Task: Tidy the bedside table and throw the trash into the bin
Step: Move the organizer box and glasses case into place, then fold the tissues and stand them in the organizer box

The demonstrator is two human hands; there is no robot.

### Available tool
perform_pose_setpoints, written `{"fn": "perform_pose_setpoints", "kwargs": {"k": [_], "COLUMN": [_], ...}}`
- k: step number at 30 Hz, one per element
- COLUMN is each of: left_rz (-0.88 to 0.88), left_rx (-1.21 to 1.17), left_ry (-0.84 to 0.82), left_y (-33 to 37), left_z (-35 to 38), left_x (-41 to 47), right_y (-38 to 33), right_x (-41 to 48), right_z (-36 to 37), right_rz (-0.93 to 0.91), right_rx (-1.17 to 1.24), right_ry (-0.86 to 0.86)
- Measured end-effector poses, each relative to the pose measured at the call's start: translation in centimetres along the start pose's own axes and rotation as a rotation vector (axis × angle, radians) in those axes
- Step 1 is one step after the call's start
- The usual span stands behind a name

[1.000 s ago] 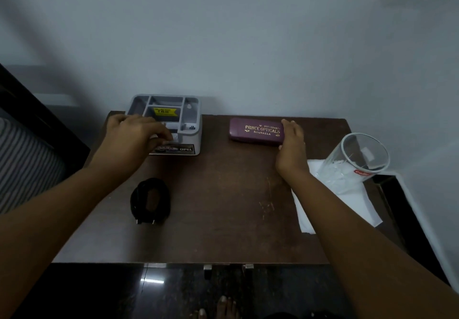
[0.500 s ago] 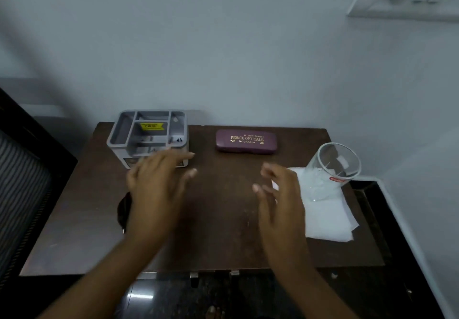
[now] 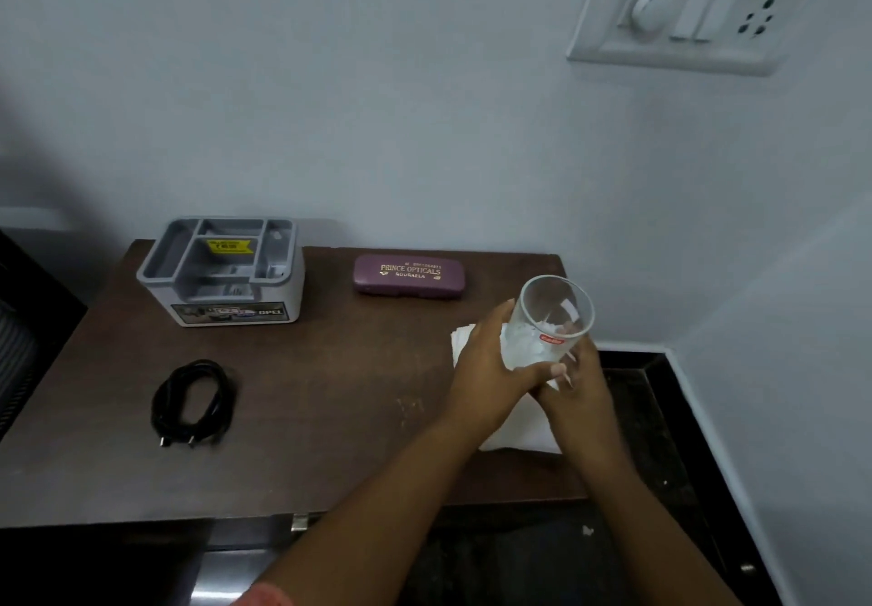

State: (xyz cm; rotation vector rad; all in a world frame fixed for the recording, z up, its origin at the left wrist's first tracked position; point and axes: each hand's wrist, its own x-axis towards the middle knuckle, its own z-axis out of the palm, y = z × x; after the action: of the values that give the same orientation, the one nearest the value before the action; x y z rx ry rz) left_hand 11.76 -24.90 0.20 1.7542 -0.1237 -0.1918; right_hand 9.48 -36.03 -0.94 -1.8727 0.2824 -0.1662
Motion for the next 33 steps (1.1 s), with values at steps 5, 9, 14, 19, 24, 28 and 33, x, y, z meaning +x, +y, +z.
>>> {"fn": "perform_pose_setpoints", "kwargs": {"k": [5,9,14,19,24,28,33], "left_rz": [0.008,0.053,0.127,0.101,0.055,0.04,0.045], "left_rx": [-0.014,0.002,0.064,0.08,0.068,0.027,0.005], "left_ry": [0.074,0.107,0.205,0.29,0.328,0.334,0.327], "left_y": [-0.5,0.5,0.1,-1.5,-2.6,-4.0,-4.6], "left_z": [0.6,-0.2,-3.9,-8.4,-10.8,-11.6,-12.1], "left_x": [0.5,-0.4,-2.4,-3.9,-4.1,-3.6,-3.3], "right_y": [-0.2,-1.2,-2.5,-3.1,-3.2,-2.6,-2.4], "right_x": [0.2,-0.8,-2.1,-3.0,-2.8,-2.3,-2.1], "right_z": [-0.2,-0.2,2.3,7.0,10.1,11.4,12.2], "right_rz": [0.021,0.014,-0.02,-0.034,-0.06,-0.056,-0.09], "right_rx": [-0.035,-0.037,0.012,0.046,0.019,-0.005,-0.007], "right_ry": [0.055,0.067,-0.008,-0.141,-0.192,-0.193,-0.197]}}
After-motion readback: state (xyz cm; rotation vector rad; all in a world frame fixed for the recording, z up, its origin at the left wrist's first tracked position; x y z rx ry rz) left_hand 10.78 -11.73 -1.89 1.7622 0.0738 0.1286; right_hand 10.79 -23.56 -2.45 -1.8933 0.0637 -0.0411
